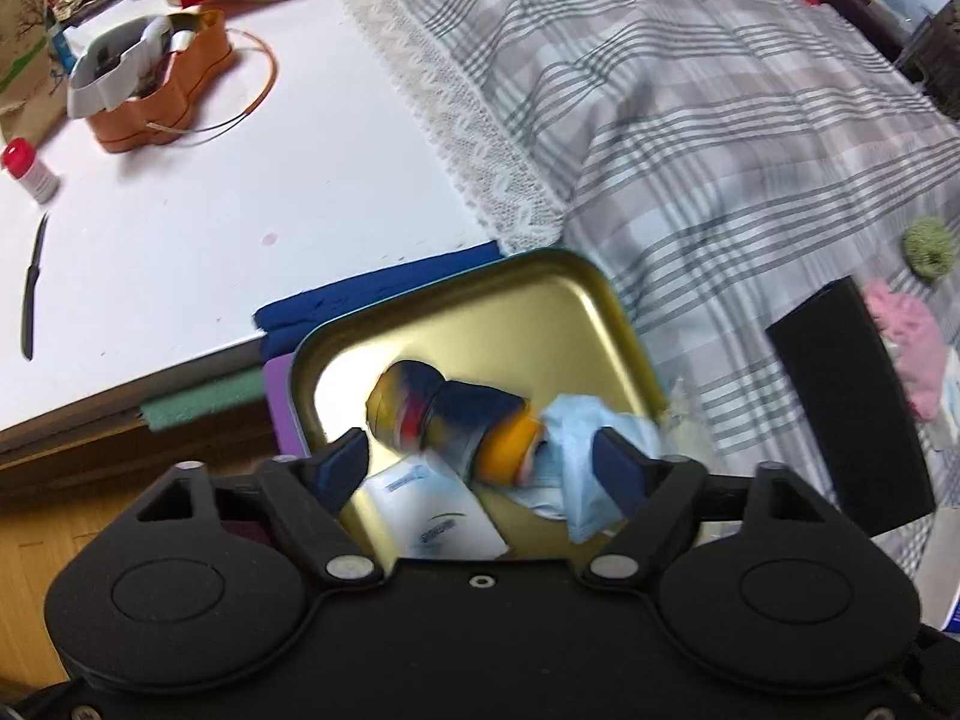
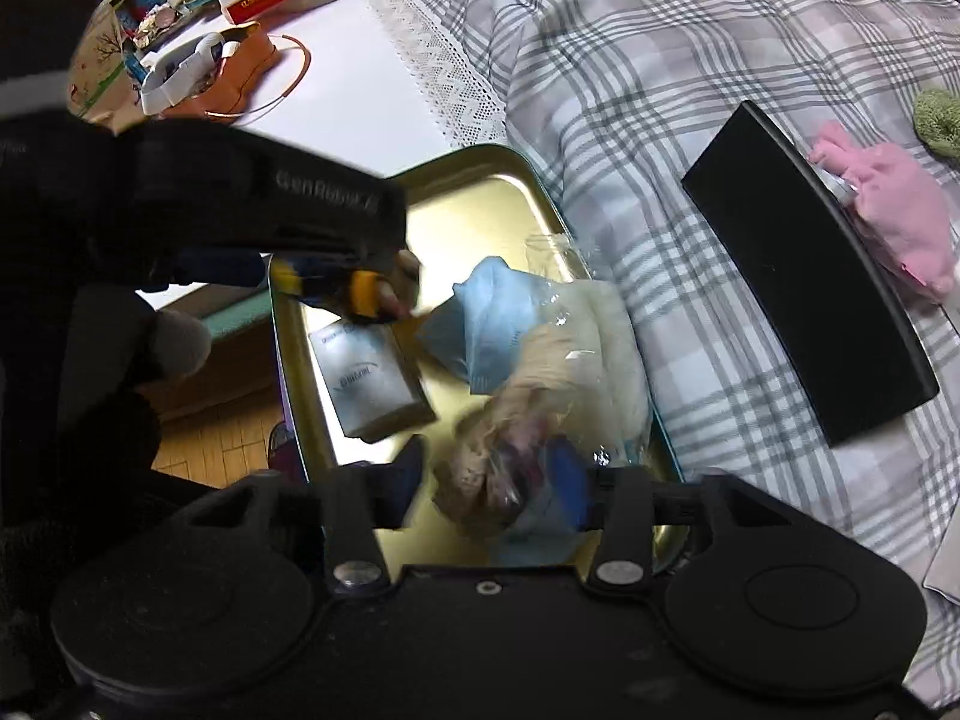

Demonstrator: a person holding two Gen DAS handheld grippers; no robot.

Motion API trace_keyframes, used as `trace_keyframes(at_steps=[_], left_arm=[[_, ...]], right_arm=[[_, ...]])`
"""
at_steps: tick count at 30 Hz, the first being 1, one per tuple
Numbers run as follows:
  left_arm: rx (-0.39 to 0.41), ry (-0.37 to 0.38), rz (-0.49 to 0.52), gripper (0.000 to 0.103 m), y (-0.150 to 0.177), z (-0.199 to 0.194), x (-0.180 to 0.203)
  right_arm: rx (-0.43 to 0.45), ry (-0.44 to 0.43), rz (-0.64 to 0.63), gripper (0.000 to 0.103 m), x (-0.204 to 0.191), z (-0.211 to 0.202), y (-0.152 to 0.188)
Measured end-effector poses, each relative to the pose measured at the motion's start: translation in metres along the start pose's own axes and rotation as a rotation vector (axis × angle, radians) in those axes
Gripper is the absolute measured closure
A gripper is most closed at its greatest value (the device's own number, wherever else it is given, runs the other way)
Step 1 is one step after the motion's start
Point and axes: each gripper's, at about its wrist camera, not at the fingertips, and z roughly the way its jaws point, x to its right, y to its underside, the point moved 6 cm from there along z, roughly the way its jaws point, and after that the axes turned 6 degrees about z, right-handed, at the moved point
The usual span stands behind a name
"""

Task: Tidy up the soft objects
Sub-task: 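Lower the lace doily into the tray and open the right tool, then withdraw both tools from the tray toward the remaining items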

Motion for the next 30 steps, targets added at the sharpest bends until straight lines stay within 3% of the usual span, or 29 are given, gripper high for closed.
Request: trace_keyframes(at_steps=[7,16,30], left_arm=[[-0.016,-0.025,0.029,0.023,0.009,0.005,0.009],[0.031,-0.083,0.118,0.023,0.035,-0.004,0.035],[0.041,-0.062,0.239,0.023,0.086,-0.023,0.088]], right_arm=[[0.030,0.068,-0.014,0.042,0.012,-0.008,0.008],[0.056,0.161,0.034,0.042,0.052,-0.021,0.034],[0.097,0.235,0.131,0.042,0.101,-0.055,0.082]])
